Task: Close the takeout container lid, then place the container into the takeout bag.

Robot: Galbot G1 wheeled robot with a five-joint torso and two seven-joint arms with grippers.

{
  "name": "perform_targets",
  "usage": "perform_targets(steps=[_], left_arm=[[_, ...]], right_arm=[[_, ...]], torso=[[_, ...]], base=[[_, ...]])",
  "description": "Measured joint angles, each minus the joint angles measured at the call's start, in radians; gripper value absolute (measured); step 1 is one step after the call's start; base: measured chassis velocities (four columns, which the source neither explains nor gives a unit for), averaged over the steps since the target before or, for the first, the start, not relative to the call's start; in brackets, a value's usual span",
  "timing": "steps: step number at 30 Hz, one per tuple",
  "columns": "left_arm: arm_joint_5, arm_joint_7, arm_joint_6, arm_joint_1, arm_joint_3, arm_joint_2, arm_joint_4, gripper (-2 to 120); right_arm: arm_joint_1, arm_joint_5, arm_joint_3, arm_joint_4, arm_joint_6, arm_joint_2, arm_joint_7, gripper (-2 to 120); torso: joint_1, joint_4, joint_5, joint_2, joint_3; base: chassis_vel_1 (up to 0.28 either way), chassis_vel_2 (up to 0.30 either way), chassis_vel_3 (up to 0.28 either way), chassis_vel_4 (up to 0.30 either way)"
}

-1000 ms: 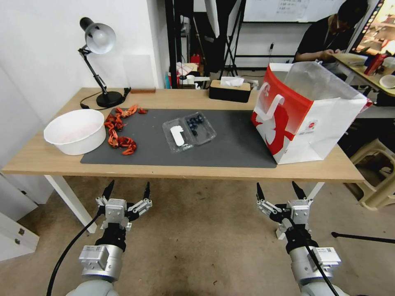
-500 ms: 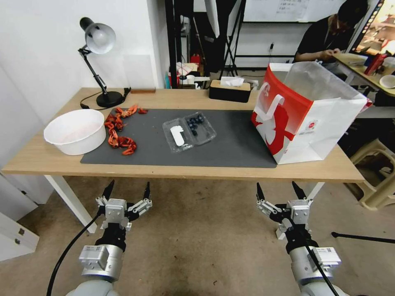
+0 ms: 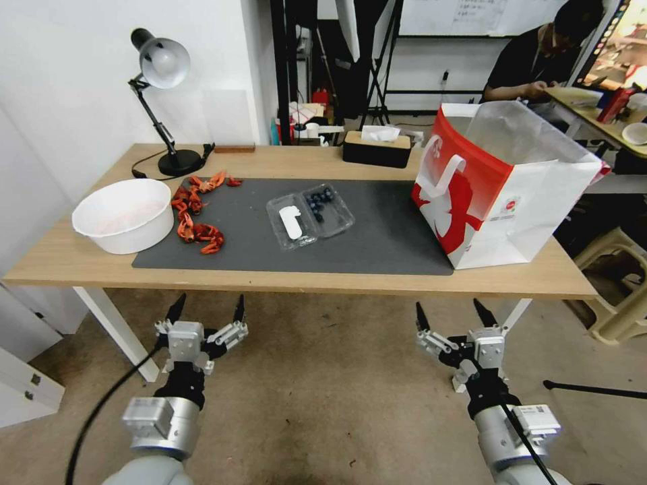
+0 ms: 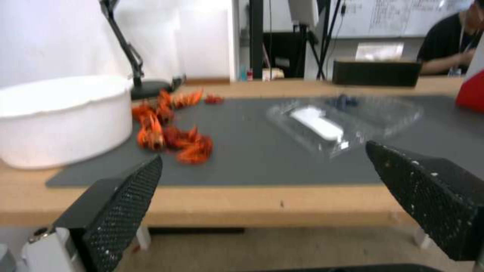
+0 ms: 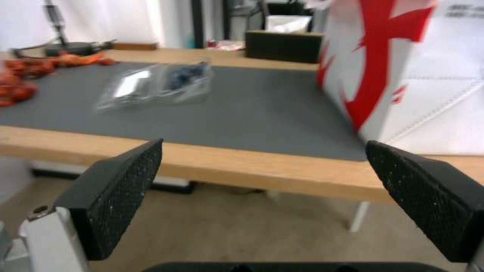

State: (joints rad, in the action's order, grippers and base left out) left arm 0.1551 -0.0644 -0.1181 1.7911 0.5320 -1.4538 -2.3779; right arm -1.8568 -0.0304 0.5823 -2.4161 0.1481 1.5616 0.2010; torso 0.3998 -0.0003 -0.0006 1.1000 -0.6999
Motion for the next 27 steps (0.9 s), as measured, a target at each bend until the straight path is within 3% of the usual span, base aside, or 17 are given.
perform_targets(steps=[8, 18, 27], left_arm=[[0.195, -0.075, -0.122, -0.008, -0.022, 0.067, -0.081, 100], [0.184, -0.07, -0.121, -0.002, -0.018, 0.068, -0.069, 100], [0.176, -0.066, -0.105, 0.008, -0.013, 0.062, -0.056, 100]], right_arm=[[0.016, -0.026, 0.024, -0.006, -0.007, 0.001, 0.006, 100], [0.031, -0.045, 0.024, 0.011, -0.009, -0.007, 0.006, 100], [0.174, -0.196, 0.011, 0.098, 0.001, -0.101, 0.003, 100]], torso=[[0.0, 0.0003, 0.0, 0.0, 0.0], [0.0, 0.0003, 0.0006, 0.0, 0.0], [0.0, 0.0003, 0.0008, 0.0, 0.0]], base=[[0.0, 0.0, 0.0, 0.0], [0.0, 0.0, 0.0, 0.0], [0.0, 0.0, 0.0, 0.0]])
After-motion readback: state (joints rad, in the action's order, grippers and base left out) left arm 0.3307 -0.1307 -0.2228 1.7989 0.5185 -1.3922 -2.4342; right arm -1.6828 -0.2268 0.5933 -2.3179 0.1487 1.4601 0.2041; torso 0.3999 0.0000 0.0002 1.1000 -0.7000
